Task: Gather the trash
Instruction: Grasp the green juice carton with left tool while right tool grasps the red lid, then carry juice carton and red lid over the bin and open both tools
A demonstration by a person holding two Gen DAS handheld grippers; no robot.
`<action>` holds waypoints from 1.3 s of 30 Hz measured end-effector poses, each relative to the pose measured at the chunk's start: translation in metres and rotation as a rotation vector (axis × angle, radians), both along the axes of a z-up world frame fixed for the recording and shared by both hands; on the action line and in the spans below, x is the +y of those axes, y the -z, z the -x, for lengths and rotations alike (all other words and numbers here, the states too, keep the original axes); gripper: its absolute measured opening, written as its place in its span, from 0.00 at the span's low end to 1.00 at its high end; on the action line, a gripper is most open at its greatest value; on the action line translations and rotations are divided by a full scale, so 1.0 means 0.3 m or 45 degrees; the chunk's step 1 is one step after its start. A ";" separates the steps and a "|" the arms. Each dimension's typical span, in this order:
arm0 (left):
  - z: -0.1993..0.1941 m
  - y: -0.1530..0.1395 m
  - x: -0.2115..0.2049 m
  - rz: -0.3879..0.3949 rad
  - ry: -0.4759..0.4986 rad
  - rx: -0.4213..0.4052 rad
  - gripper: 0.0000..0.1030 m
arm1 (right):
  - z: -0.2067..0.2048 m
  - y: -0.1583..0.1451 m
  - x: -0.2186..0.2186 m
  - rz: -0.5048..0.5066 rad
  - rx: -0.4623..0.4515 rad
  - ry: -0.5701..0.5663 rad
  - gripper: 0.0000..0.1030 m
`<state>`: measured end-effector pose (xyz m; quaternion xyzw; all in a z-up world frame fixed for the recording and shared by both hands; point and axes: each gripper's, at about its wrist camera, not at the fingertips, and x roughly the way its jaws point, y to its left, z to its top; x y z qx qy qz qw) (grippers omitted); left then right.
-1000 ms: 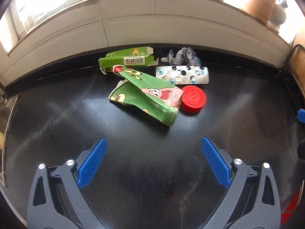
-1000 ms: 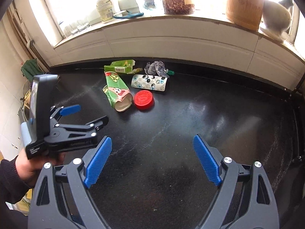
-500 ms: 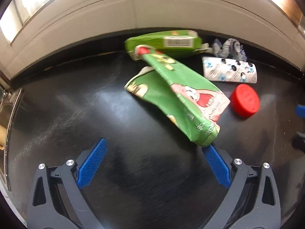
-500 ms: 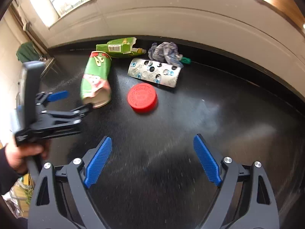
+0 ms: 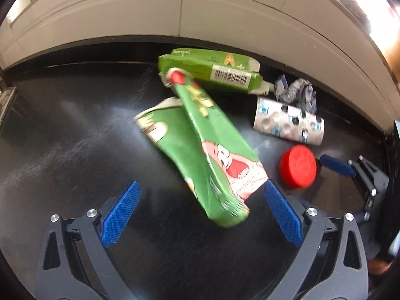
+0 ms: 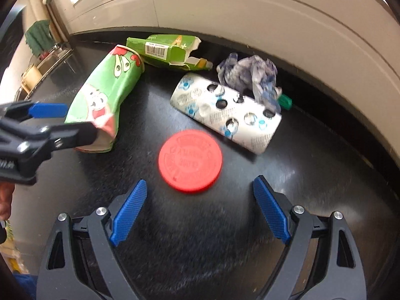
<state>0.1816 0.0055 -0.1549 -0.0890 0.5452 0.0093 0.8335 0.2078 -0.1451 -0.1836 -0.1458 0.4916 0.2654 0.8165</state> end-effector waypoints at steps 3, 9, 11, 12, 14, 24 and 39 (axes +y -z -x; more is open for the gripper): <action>-0.052 0.026 0.002 0.019 -0.019 0.019 0.93 | -0.012 0.004 0.008 0.004 -0.035 -0.025 0.78; -0.105 0.033 0.007 0.082 -0.075 0.023 0.93 | -0.022 0.002 0.032 -0.012 -0.057 -0.042 0.72; -0.123 0.032 0.010 0.112 -0.097 0.020 0.93 | -0.008 -0.008 0.011 -0.021 -0.067 -0.043 0.65; -0.129 0.033 0.011 0.129 -0.108 0.020 0.93 | -0.002 -0.010 0.003 -0.024 -0.069 -0.043 0.60; -0.148 0.035 0.007 0.165 -0.142 0.018 0.93 | 0.006 -0.016 0.003 -0.027 -0.070 -0.049 0.48; -0.037 0.002 0.045 0.149 -0.136 -0.040 0.64 | 0.051 -0.047 -0.025 -0.037 -0.016 -0.010 0.48; 0.354 -0.214 0.036 0.039 0.065 -0.190 0.62 | 0.407 -0.217 -0.109 -0.083 -0.033 0.099 0.48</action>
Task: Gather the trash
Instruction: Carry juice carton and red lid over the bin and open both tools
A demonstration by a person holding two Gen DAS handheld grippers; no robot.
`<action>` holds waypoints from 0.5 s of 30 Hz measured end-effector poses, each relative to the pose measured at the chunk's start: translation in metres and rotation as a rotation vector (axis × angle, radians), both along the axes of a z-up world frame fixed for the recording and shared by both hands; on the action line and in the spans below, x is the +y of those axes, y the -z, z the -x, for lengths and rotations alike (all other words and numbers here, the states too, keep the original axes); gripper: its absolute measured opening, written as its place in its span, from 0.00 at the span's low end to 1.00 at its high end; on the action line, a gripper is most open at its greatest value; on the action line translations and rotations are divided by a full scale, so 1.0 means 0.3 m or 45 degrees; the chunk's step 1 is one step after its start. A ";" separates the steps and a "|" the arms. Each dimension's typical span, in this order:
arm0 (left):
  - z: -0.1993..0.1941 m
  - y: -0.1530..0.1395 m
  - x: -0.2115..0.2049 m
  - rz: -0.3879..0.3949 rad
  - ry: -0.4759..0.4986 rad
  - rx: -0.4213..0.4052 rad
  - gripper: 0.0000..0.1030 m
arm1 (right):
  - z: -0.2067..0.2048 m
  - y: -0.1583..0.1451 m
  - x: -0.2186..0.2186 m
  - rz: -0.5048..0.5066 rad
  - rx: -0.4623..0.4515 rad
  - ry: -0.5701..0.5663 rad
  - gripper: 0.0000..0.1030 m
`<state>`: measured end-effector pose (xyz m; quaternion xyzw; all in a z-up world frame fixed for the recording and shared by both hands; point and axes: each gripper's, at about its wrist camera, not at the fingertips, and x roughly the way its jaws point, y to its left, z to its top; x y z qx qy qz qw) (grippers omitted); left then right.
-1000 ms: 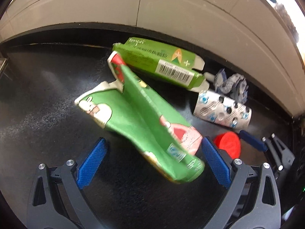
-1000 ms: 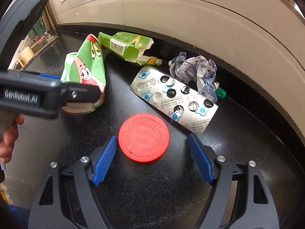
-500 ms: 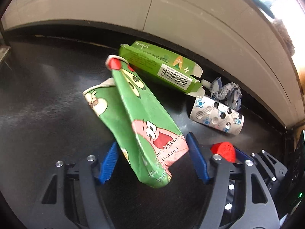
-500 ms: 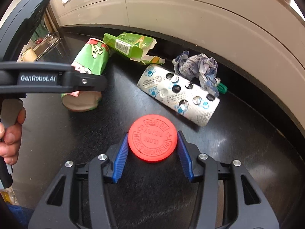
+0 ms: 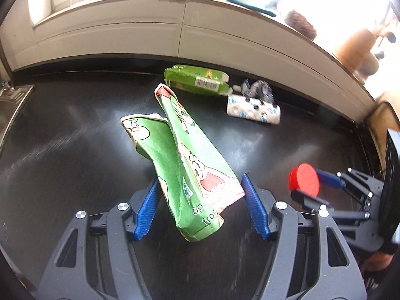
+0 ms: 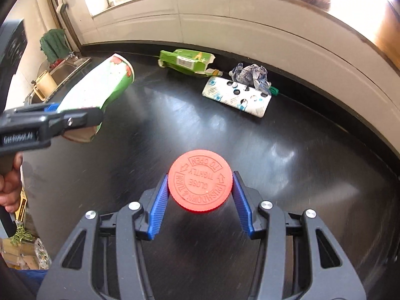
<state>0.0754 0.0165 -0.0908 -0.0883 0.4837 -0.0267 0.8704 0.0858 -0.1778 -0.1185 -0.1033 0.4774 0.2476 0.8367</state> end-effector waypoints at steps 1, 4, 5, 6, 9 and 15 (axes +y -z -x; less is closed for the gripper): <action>0.049 -0.005 -0.011 -0.011 0.008 -0.005 0.62 | 0.025 -0.009 0.002 -0.002 -0.002 0.004 0.48; 0.131 0.007 -0.001 -0.031 0.022 -0.009 0.62 | 0.103 -0.031 0.021 -0.006 -0.011 0.014 0.48; 0.158 0.008 0.001 -0.039 0.026 -0.012 0.62 | 0.115 -0.036 0.028 -0.006 -0.012 0.013 0.48; 0.183 0.007 0.005 -0.048 0.030 -0.014 0.62 | 0.137 -0.043 0.034 -0.006 -0.015 0.012 0.48; 0.261 -0.011 0.026 -0.069 0.031 -0.024 0.62 | 0.180 -0.054 0.055 -0.003 -0.022 -0.001 0.48; 0.371 -0.032 0.115 -0.095 -0.048 -0.061 0.62 | 0.227 -0.079 0.152 -0.021 -0.026 -0.078 0.48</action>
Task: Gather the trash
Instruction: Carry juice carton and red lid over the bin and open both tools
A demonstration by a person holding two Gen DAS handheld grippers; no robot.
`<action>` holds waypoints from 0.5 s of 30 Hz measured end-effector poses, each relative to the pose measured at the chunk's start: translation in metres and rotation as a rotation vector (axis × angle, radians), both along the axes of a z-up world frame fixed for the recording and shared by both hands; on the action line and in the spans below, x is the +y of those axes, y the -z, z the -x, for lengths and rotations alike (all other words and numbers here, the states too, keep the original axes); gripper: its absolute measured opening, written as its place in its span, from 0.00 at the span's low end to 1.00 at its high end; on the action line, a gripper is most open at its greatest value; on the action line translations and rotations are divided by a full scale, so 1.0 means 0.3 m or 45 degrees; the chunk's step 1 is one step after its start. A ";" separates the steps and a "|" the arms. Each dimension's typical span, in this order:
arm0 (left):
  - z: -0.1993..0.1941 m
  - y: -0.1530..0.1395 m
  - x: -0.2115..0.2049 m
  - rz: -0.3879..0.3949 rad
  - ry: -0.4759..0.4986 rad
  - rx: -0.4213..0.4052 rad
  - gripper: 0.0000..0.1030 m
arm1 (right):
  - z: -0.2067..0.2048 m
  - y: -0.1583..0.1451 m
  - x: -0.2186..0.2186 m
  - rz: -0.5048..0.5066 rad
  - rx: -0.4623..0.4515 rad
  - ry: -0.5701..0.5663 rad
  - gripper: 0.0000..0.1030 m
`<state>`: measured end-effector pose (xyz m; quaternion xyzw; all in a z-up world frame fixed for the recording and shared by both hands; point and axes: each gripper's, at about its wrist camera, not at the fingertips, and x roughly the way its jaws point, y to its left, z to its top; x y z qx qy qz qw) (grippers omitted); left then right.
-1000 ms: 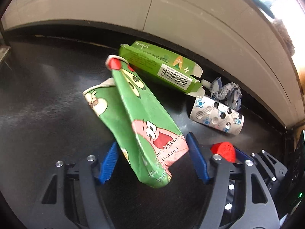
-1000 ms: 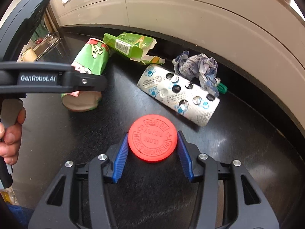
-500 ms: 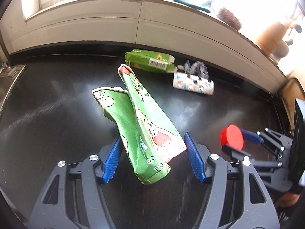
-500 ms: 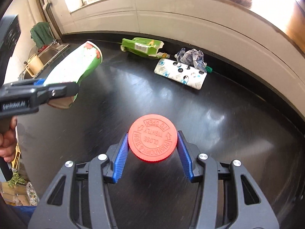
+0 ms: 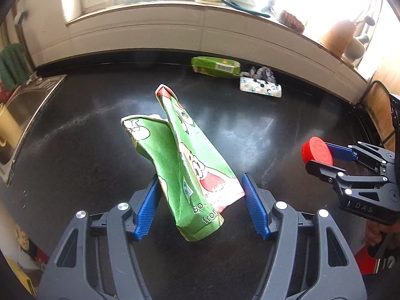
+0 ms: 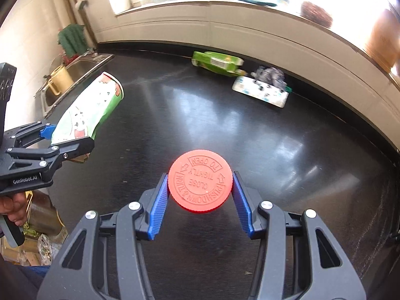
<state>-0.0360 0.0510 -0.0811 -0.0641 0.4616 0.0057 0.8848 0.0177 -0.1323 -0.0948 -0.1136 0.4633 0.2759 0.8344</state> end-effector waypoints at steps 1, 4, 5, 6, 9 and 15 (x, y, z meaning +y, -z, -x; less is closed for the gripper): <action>0.021 -0.008 0.019 -0.007 -0.018 -0.009 0.62 | 0.008 -0.006 0.029 -0.005 -0.001 -0.025 0.48; 0.115 -0.031 0.103 -0.026 -0.098 -0.041 0.62 | 0.032 -0.020 0.151 -0.022 0.001 -0.134 0.48; 0.140 -0.034 0.126 -0.031 -0.119 -0.045 0.62 | 0.037 -0.023 0.185 -0.027 0.003 -0.166 0.48; 0.171 -0.036 0.154 -0.040 -0.150 -0.047 0.62 | 0.051 -0.027 0.247 -0.035 0.006 -0.222 0.48; 0.290 -0.036 0.256 -0.052 -0.273 -0.039 0.62 | 0.101 -0.028 0.419 -0.053 0.027 -0.375 0.48; 0.576 0.010 0.458 -0.044 -0.528 0.011 0.62 | 0.271 -0.005 0.781 -0.085 0.123 -0.677 0.48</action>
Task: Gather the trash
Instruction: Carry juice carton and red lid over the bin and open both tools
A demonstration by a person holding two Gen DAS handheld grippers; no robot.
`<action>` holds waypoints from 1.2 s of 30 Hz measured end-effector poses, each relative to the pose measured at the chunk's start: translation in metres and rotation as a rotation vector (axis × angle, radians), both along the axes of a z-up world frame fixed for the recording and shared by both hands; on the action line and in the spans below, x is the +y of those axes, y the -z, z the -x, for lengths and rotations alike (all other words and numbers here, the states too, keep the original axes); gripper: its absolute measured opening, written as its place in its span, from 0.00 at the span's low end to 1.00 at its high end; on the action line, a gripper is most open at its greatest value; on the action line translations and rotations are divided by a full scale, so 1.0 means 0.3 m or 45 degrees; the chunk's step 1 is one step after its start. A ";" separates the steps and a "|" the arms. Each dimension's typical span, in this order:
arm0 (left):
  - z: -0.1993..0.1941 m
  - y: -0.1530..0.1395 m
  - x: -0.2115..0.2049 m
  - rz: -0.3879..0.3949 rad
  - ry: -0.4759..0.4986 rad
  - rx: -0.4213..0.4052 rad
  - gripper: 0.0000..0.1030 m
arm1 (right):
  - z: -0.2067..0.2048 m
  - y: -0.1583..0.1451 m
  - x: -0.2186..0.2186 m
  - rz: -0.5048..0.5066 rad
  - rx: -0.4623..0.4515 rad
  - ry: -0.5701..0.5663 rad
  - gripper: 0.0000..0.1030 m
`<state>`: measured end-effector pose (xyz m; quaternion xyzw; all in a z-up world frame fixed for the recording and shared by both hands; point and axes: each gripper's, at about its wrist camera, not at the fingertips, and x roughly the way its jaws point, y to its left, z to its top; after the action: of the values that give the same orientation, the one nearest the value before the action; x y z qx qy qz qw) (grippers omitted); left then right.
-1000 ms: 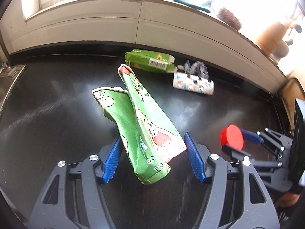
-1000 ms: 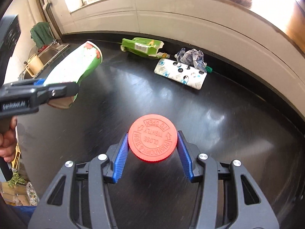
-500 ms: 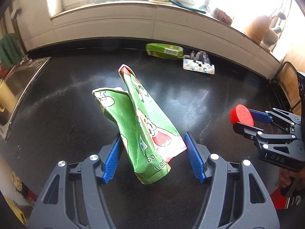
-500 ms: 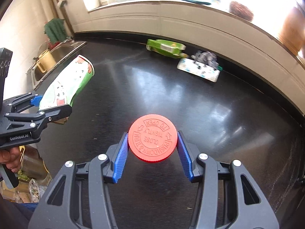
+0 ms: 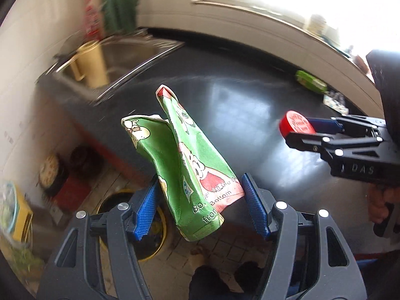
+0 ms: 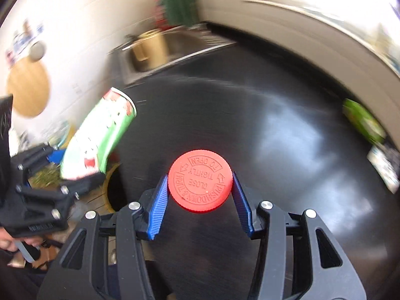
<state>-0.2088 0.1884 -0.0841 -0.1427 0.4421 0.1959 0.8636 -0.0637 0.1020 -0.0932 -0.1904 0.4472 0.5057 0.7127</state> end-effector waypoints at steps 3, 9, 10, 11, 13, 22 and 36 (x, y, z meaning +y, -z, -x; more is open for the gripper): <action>0.138 0.046 0.083 0.025 -0.111 0.035 0.62 | 0.096 0.030 0.154 0.012 0.058 -0.123 0.48; 0.357 0.165 0.217 0.082 -0.253 0.103 0.62 | 0.280 0.117 0.396 0.078 0.142 -0.334 0.48; 0.383 0.192 0.238 0.095 -0.266 0.115 0.62 | 0.308 0.133 0.429 0.090 0.153 -0.356 0.48; 0.404 0.214 0.255 0.101 -0.275 0.124 0.62 | 0.330 0.150 0.457 0.104 0.164 -0.376 0.48; 0.438 0.267 0.295 0.124 -0.284 0.133 0.62 | 0.368 0.194 0.522 0.141 0.185 -0.414 0.48; 0.463 0.478 0.407 0.222 -0.290 0.158 0.62 | 0.452 0.373 0.715 0.309 0.192 -0.469 0.48; 0.435 0.546 0.473 0.242 -0.290 0.176 0.80 | 0.498 0.404 0.818 0.365 0.169 -0.491 0.60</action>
<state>-0.3392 0.3304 -0.2478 -0.2592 0.4980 0.2590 0.7860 -0.2129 0.3474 -0.2143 -0.3379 0.5154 0.5753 0.5378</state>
